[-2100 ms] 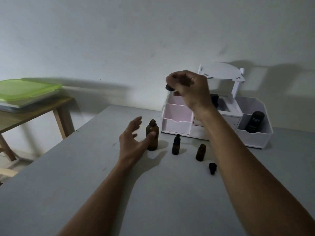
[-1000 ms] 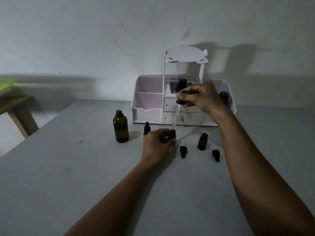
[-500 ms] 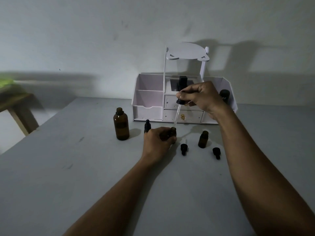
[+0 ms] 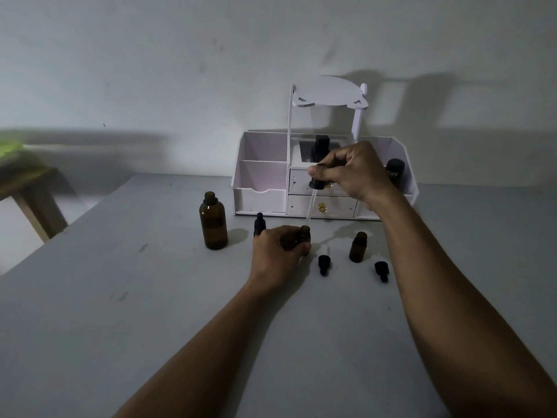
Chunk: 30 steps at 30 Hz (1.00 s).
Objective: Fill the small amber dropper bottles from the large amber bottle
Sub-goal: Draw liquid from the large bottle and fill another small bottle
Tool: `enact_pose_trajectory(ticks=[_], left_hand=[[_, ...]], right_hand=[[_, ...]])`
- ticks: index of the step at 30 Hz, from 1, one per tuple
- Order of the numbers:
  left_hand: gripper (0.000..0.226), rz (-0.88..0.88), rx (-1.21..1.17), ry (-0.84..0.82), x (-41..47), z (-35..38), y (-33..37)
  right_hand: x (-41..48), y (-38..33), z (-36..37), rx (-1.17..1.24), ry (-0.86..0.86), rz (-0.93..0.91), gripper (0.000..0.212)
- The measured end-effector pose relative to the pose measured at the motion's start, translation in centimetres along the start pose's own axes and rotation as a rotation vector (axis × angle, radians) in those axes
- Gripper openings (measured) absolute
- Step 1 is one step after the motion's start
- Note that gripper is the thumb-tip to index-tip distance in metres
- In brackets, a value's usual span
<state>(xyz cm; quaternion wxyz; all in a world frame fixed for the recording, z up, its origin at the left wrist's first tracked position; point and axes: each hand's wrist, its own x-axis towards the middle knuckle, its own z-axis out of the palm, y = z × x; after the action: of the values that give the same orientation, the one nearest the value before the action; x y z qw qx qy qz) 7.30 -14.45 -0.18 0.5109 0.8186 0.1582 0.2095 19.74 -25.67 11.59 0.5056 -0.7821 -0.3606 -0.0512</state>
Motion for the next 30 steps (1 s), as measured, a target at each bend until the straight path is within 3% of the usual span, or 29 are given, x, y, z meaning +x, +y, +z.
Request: enact_pose_trajectory(ticks=[6,11,16,20,22,25,30], left_hand=[[0.046,-0.013,-0.028,0.001,-0.1,0.0,-0.1],[0.057,0.050,0.074,-0.004,-1.0,-1.3,0.5],[0.031,0.257,0.020,0.313,-2.3,-6.7,1.6],[0.020,0.233,-0.034,0.574,-1.2,-12.1,0.3],[0.031,0.132,-0.012,0.558,-0.3,-14.0,-1.7],[0.058,-0.010,-0.110,0.397,0.3,-15.5,-4.7],[0.082,-0.031,-0.166,0.218,0.6,-15.5,-6.1]], right_hand=[[-0.1,-0.4,-0.3,0.046,-0.026,0.025,0.011],[-0.1,-1.8,-1.0,0.165,0.093,-0.040,0.013],[0.1,-4.3,0.3,0.348,0.191,-0.090,0.006],[0.7,-6.1,4.0,0.471,0.177,-0.072,0.006],[1.1,-6.6,6.0,0.512,0.171,-0.049,0.012],[1.2,-7.1,8.5,0.534,0.128,-0.030,0.006],[1.3,-7.2,10.0,0.464,0.080,-0.038,0.012]])
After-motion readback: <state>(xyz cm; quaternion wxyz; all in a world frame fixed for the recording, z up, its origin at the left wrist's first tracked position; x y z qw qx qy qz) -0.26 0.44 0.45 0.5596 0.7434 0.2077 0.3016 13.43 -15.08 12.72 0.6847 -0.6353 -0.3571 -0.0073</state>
